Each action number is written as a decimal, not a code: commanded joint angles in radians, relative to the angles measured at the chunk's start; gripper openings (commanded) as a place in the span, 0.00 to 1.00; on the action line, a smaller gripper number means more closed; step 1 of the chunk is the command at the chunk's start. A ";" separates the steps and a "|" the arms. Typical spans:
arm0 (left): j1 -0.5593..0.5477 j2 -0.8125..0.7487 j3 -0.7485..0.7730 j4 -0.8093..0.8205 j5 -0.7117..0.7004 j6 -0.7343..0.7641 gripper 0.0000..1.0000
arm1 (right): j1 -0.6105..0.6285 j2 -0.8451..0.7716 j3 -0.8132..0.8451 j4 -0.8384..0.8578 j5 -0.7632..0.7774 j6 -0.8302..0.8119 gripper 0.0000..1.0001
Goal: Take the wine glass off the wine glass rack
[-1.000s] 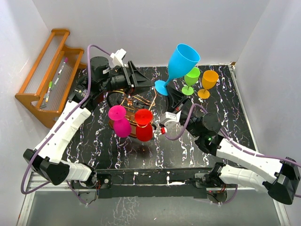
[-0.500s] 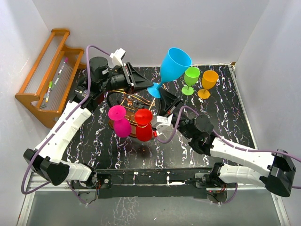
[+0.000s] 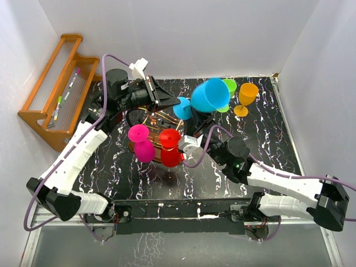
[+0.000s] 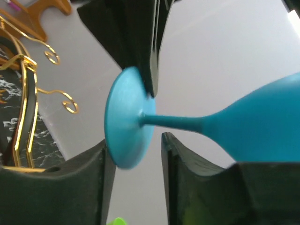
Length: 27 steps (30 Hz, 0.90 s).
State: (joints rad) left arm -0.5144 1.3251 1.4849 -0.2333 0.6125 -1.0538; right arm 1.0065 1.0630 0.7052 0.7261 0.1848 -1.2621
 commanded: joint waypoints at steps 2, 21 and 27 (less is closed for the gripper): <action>-0.008 -0.114 0.131 -0.196 -0.250 0.210 0.00 | 0.005 -0.119 -0.020 -0.088 0.066 0.151 0.49; -0.008 -0.293 0.152 -0.341 -0.704 0.443 0.00 | -0.466 0.082 0.667 -1.213 -0.063 1.357 0.08; -0.008 -0.353 0.102 -0.356 -0.707 0.472 0.00 | -0.696 0.258 0.904 -1.313 -0.710 1.534 0.20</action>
State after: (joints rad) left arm -0.5247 1.0229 1.6081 -0.5877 -0.0704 -0.6231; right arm 0.4225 1.2675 1.5154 -0.4362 0.0174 0.0425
